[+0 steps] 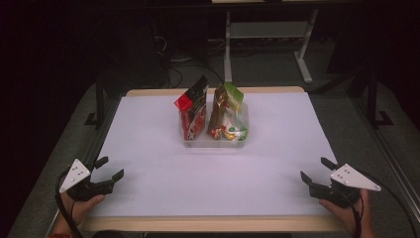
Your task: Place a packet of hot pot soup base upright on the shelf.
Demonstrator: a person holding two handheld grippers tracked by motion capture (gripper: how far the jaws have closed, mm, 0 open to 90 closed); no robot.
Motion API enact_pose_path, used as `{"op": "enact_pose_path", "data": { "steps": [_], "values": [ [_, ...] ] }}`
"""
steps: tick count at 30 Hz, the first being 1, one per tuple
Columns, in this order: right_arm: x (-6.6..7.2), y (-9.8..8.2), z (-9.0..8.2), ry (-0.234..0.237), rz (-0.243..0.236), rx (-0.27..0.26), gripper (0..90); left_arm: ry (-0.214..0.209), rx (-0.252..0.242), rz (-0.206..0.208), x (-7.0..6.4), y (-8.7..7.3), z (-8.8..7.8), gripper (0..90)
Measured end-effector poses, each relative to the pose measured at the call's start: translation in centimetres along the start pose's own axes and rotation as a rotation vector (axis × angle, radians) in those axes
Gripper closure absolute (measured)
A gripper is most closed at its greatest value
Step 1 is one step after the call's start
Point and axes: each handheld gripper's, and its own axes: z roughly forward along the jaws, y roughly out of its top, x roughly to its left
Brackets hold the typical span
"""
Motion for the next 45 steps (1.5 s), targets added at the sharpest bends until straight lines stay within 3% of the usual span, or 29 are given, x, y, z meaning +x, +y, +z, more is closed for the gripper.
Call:
{"op": "enact_pose_path", "data": {
  "steps": [9, 15, 21, 29, 45],
  "values": [
    [0.1, -0.2, -0.1, -0.003, 0.031, -0.015, 19.3, 0.014, -0.015, -0.043, 0.4, -0.5, -0.5, 23.7],
    [0.6, -0.3, 0.2, 0.005, 0.011, -0.005, 19.4, 0.011, -0.015, -0.033, 0.1, -0.4, -0.2, 23.6],
    [0.7, -0.5, -0.1, 0.001, 0.022, -0.002, 19.6, 0.003, -0.014, -0.021, -0.2, -0.2, -0.2, 23.5],
    [1.2, -0.4, 0.0, -0.001, -0.012, 0.009, 19.5, -0.002, -0.023, -0.027, -0.2, 0.0, 0.0, 23.5],
    [1.2, -0.4, 0.1, 0.009, -0.003, 0.005, 19.4, -0.016, -0.008, -0.018, -0.6, 0.2, 0.6, 23.5]
  ]
}}
